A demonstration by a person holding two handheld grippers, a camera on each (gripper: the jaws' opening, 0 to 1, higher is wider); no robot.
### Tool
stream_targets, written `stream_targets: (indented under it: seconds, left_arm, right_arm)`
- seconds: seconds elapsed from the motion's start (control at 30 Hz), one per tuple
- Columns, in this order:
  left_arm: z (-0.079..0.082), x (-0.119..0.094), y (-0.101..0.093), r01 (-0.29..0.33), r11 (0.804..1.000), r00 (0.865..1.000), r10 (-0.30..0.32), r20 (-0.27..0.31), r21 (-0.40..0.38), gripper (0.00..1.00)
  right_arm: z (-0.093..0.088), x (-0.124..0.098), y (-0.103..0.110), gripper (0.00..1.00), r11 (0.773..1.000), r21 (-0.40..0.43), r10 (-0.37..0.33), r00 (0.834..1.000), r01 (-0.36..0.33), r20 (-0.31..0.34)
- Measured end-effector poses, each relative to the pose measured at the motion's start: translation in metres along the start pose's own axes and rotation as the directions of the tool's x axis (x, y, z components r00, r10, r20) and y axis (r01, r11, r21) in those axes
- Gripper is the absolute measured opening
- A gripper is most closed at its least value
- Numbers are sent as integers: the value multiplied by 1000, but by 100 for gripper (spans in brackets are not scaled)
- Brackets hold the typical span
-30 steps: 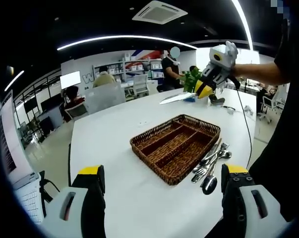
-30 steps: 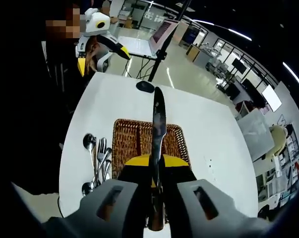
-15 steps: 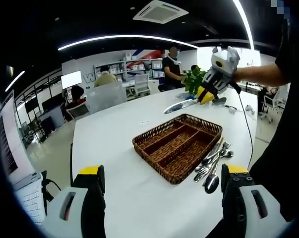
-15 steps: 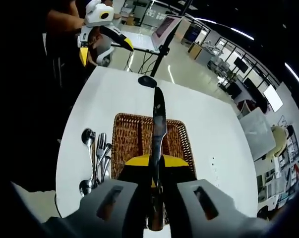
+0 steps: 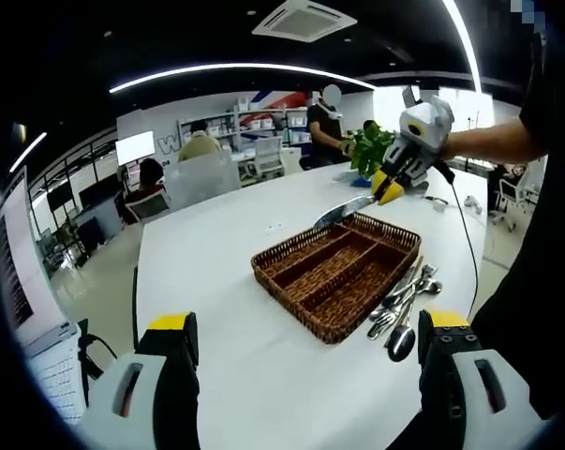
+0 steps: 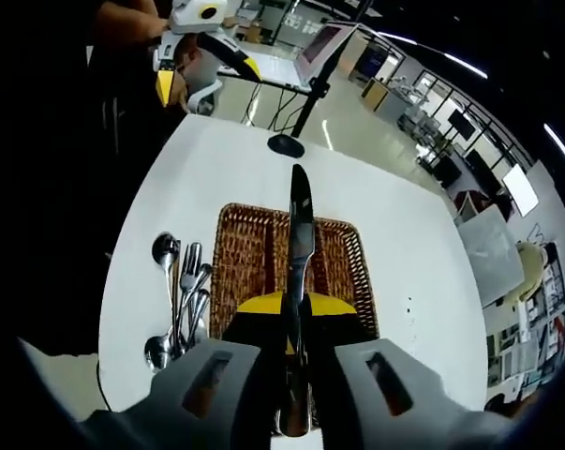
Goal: Arrange the knives, forks, and spoons in their matching storage slots by inserting each utensil handle-first until every utensil is classified and aligned in the correct compartment
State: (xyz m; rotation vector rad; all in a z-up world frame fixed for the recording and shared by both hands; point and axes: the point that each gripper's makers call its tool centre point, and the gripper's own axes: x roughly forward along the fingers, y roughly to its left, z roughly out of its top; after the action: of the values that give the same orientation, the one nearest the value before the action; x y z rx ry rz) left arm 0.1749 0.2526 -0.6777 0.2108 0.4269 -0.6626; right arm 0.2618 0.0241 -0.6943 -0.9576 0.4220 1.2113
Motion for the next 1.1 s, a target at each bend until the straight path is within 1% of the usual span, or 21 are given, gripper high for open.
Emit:
stream_targets:
  seconds: [0.23, 0.43, 0.6, 0.67, 0.77, 0.83, 1.1]
  left_arm:
    - [2, 1, 2, -6, 1000, 1000, 6, 4, -1, 99]
    - [0, 2, 2, -10, 1000, 1000, 10, 2, -9, 99]
    - [-1, 2, 3, -12, 1000, 1000, 12, 0, -13, 99]
    - [0, 2, 4, -14, 1000, 1000, 14, 9, -25, 99]
    - [1, 1, 5, -17, 1000, 1000, 18, 13, -23, 99]
    - [1, 2, 5, -18, 1000, 1000, 18, 13, -23, 99]
    - [-1, 2, 5, -20, 999, 1000, 20, 7, -26, 99]
  right_arm:
    - [-5, 7, 0, 4, 1000, 3, 3, 1000, -3, 0]
    - [-10, 14, 0, 4, 1000, 6, 3, 1000, -3, -5]
    - [-13, 19, 4, 4, 1000, 0, 5, 1000, -5, -12]
    - [-15, 22, 6, 4, 1000, -7, 7, 1000, -7, -18]
    - [-18, 26, 10, 4, 1000, -8, 16, 1000, -16, -20]
    - [-23, 30, 11, 3, 1000, -23, 17, 999, -18, -38]
    - [-30, 39, 17, 3, 999, -1, 36, 999, -36, -41]
